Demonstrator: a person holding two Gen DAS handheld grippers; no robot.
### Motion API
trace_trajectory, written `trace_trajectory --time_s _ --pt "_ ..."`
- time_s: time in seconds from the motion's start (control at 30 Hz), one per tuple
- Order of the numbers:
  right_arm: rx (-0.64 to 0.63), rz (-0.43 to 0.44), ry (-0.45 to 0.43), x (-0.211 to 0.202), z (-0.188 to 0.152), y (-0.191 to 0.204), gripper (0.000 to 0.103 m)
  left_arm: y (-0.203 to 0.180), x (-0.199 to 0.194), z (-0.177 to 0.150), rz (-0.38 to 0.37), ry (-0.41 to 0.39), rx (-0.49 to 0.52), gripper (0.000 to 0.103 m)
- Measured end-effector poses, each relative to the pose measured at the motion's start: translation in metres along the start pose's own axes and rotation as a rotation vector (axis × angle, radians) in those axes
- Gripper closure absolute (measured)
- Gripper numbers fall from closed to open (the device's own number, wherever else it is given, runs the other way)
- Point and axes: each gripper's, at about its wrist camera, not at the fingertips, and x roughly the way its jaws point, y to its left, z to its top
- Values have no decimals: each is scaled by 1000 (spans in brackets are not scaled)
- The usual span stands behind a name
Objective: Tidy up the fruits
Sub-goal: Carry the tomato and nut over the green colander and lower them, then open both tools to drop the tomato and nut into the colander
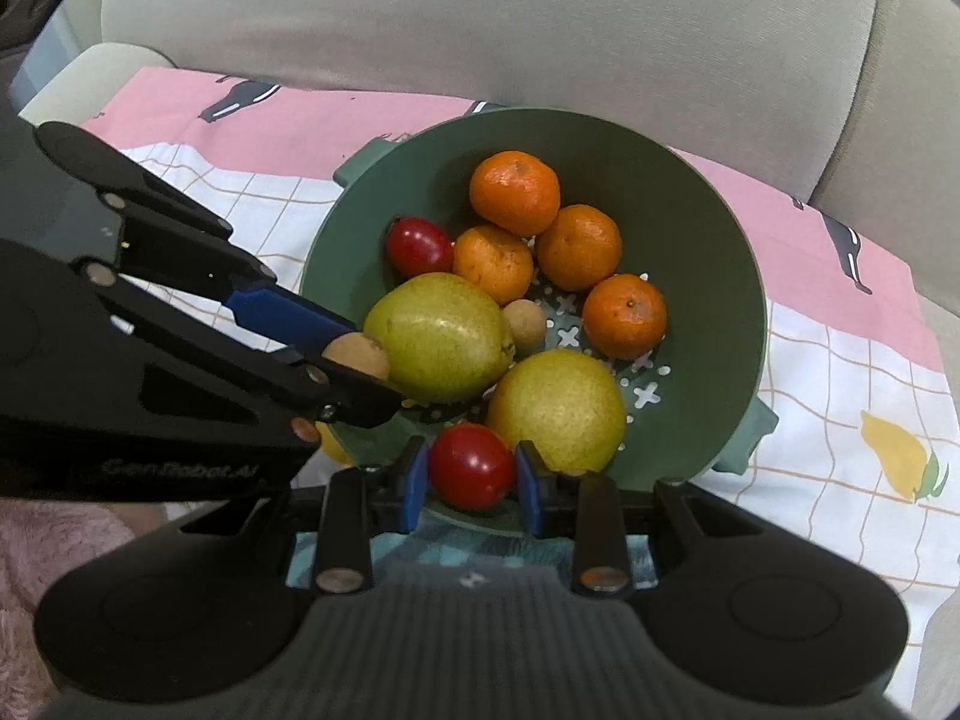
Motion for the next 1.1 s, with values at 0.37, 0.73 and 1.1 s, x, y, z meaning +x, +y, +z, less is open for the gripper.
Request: trace_trajectory --time_s 0.37,0.73,1.1 --pt "-23 -18 6 -1 3 1 72 3 0 -1 -1 1 -5 69" --pt "-44 -55 -54 -24 9 5 38 2 -27 0 13 -60 2 45" --pt "16 -100 -209 -75 26 6 10 5 -96 -2 85 -256 9 34"
